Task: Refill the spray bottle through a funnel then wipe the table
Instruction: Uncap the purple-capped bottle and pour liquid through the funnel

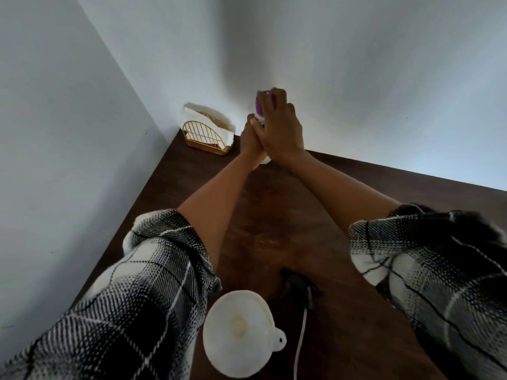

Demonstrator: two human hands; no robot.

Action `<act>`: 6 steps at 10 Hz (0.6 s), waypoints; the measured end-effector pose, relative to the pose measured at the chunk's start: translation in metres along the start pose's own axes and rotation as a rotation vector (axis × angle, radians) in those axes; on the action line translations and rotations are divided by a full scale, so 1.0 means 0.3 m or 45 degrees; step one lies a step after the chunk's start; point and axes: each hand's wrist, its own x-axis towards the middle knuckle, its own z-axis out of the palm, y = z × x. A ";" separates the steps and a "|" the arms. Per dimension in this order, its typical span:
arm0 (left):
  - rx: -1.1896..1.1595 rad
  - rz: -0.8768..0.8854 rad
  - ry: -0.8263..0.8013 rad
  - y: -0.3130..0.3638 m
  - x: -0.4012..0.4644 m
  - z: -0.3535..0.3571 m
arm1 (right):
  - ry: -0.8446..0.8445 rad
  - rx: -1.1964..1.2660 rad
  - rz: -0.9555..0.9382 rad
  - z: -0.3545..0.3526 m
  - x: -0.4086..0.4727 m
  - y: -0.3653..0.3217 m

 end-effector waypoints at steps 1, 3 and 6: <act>-0.050 -0.020 0.085 -0.009 -0.007 0.024 | 0.030 0.009 -0.004 -0.042 -0.014 0.027; -0.088 -0.050 0.049 0.009 -0.178 -0.012 | -0.072 0.052 -0.139 -0.136 -0.085 0.020; -0.287 0.030 0.266 0.085 -0.449 -0.190 | -0.205 0.192 -0.357 -0.369 -0.160 -0.190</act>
